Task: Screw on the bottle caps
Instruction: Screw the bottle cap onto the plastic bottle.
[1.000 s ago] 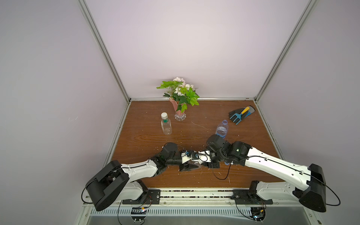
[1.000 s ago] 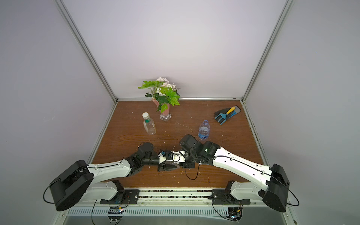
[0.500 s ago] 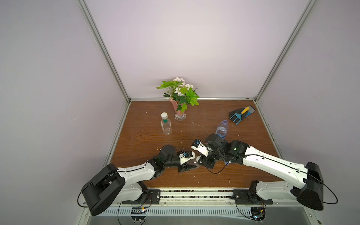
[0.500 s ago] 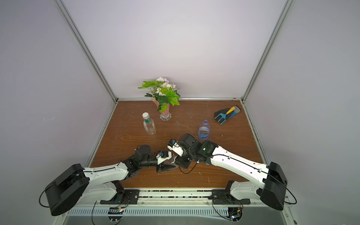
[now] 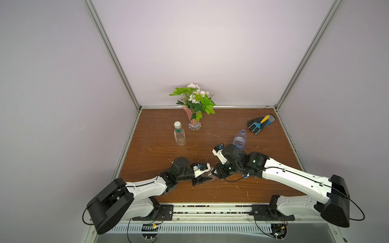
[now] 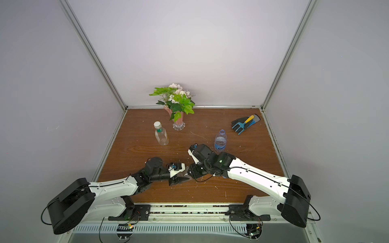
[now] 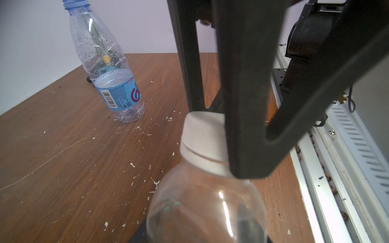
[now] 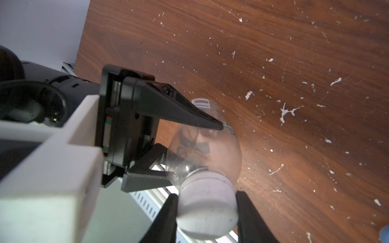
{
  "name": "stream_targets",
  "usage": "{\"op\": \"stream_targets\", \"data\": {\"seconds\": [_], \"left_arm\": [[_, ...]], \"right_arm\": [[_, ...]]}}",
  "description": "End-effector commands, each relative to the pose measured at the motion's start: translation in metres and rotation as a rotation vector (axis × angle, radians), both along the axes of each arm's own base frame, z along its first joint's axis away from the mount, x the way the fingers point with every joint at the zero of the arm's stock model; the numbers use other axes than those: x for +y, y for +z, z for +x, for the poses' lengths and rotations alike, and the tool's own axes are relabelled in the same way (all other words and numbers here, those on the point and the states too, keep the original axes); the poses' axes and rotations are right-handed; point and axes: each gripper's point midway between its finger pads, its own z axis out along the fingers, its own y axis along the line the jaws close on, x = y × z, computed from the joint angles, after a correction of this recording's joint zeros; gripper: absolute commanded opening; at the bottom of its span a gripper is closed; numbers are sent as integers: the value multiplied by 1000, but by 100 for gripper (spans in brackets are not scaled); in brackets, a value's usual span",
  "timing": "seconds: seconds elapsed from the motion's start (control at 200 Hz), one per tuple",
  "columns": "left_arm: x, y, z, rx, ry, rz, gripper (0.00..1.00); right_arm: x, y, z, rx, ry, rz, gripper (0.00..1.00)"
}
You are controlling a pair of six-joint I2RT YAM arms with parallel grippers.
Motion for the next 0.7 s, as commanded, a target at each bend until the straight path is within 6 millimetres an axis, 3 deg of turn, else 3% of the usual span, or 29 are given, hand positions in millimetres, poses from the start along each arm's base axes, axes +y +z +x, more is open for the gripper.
{"op": "stream_targets", "data": {"seconds": [0.0, 0.045, 0.12, 0.17, 0.28, 0.43, 0.54, 0.696], "left_arm": [[1, 18, 22, -94, 98, -30, 16], [1, 16, 20, -96, 89, -24, 15], [1, 13, 17, -99, 71, -11, 15], [1, 10, 15, -97, 56, -5, 15], [-1, 7, 9, -95, 19, 0, 15], [-4, 4, 3, -88, -28, 3, 15], [-7, 4, -2, -85, -64, -1, 16], [-9, 5, -5, -87, -93, 4, 16]], "right_arm": [[13, 1, -17, 91, 22, 58, 12], [12, 10, -12, 28, 42, 59, 26], [6, 29, 0, -109, 79, 49, 61], [1, 43, 5, -209, 128, 37, 72], [-8, 68, 6, -438, 311, 18, 78], [-13, 82, -22, -731, 757, 21, 77], [-24, 73, -39, -922, 1077, -42, 80], [-32, 50, -28, -1107, 1327, -211, 82]]}}
